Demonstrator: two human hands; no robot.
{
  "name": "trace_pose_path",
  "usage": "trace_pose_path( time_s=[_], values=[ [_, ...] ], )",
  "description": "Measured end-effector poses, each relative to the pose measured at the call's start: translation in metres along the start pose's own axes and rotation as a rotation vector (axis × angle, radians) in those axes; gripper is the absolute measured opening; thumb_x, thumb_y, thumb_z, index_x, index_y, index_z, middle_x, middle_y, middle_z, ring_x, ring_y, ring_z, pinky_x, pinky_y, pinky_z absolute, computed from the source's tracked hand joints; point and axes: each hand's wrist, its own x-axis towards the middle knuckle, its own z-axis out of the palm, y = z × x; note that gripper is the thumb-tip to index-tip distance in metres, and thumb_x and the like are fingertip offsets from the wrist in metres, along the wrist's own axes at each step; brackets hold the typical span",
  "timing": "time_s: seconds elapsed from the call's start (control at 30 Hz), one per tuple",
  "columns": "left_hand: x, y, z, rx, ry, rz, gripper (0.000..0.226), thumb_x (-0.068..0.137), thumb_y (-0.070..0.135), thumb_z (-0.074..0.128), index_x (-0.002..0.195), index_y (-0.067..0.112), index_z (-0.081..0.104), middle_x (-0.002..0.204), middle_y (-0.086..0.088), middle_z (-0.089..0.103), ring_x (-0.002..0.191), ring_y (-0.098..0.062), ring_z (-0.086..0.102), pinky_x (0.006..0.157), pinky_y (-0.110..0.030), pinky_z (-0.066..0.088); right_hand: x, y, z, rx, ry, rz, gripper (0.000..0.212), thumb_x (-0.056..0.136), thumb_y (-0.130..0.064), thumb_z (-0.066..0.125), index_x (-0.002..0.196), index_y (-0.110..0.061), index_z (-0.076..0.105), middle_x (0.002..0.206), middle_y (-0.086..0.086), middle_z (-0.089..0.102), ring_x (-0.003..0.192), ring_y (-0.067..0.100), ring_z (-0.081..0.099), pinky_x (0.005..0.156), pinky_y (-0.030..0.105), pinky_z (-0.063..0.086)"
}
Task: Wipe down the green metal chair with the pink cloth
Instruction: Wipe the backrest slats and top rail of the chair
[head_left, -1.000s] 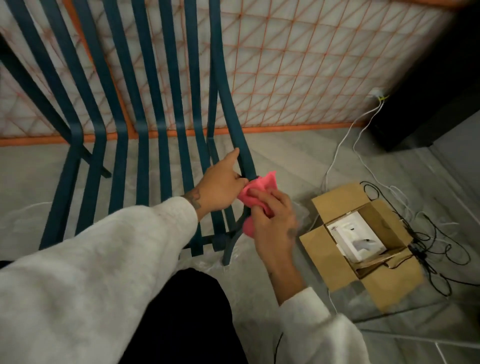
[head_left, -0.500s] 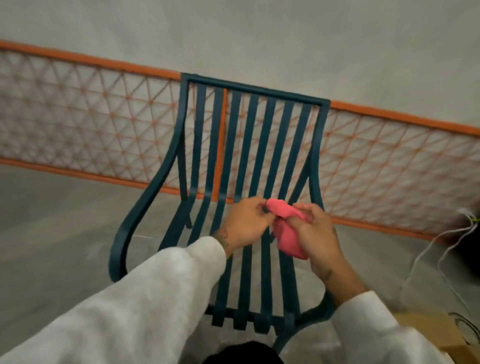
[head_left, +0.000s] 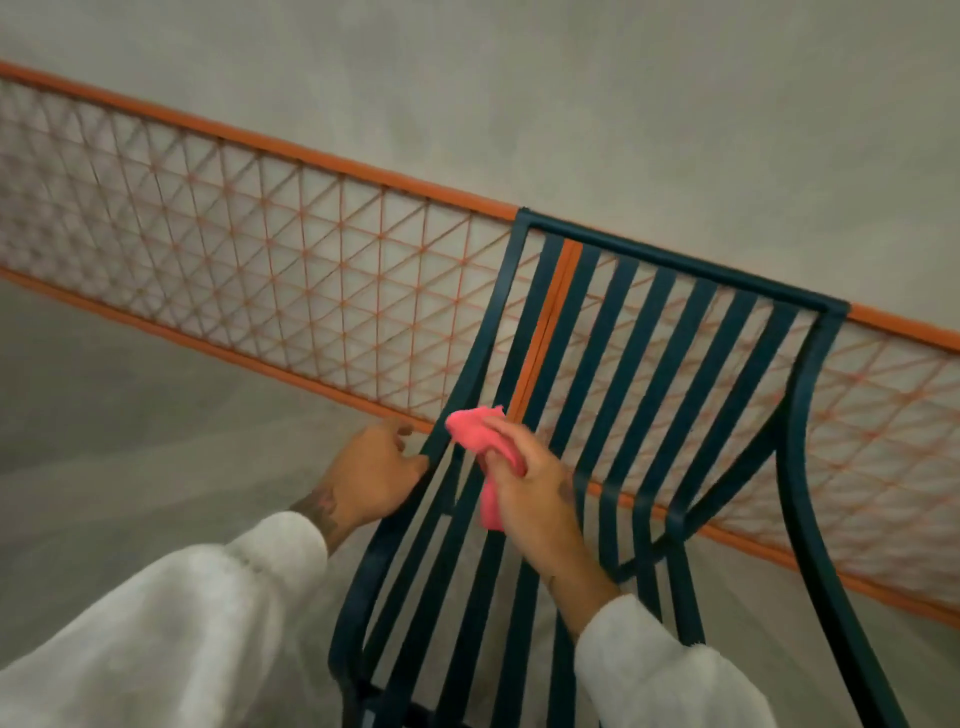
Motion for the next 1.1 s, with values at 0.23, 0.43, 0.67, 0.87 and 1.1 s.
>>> trace_pose_path(
  time_s=[0.23, 0.43, 0.67, 0.87, 1.1],
  values=[
    [0.089, -0.026, 0.040, 0.043, -0.037, 0.125, 0.012, 0.089, 0.012, 0.055, 0.093, 0.018, 0.064, 0.088, 0.005, 0.069, 0.078, -0.009, 0.063, 0.063, -0.015, 0.041, 0.071, 0.074, 0.040, -0.340, -0.207, -0.396, 0.040, 0.094, 0.000, 0.053, 0.125, -0.020, 0.067, 0.137, -0.007, 0.058, 0.119, 0.011, 0.053, 0.107, 0.015, 0.035],
    [0.152, -0.007, 0.050, -0.131, 0.030, 0.091, 0.021, 0.088, 0.011, 0.062, 0.101, 0.027, 0.061, 0.082, 0.015, 0.064, 0.071, 0.005, 0.058, 0.059, -0.002, 0.041, 0.150, 0.097, 0.021, -0.497, -0.186, -0.503, 0.044, 0.097, -0.003, 0.053, 0.130, -0.029, 0.062, 0.139, -0.011, 0.056, 0.101, 0.024, 0.059, 0.090, 0.033, 0.046],
    [0.187, 0.010, 0.062, -0.256, 0.031, -0.142, 0.037, 0.098, 0.017, 0.051, 0.135, 0.018, 0.050, 0.095, 0.005, 0.065, 0.077, -0.008, 0.058, 0.074, -0.020, 0.043, 0.258, 0.102, -0.013, -0.947, -0.249, -0.743, 0.041, 0.081, -0.001, 0.067, 0.119, -0.016, 0.068, 0.130, 0.008, 0.063, 0.098, 0.024, 0.057, 0.085, 0.032, 0.035],
    [0.195, 0.013, 0.062, -0.337, -0.036, -0.220, 0.031, 0.100, 0.013, 0.048, 0.130, 0.016, 0.057, 0.099, 0.004, 0.064, 0.071, 0.003, 0.058, 0.055, 0.000, 0.042, 0.360, 0.048, -0.052, -1.135, -0.024, -0.664, 0.053, 0.086, 0.003, 0.060, 0.134, -0.018, 0.056, 0.148, 0.007, 0.047, 0.098, 0.035, 0.052, 0.087, 0.038, 0.042],
    [0.211, 0.015, 0.035, -0.332, -0.263, -0.266, 0.025, 0.097, 0.008, 0.052, 0.115, 0.021, 0.064, 0.098, -0.002, 0.070, 0.080, -0.015, 0.068, 0.069, -0.020, 0.056, 0.236, 0.093, 0.010, -0.743, -0.241, -0.401, 0.077, 0.079, 0.008, 0.067, 0.143, -0.029, 0.044, 0.154, -0.005, 0.037, 0.100, 0.021, 0.051, 0.083, 0.019, 0.044]
  ],
)
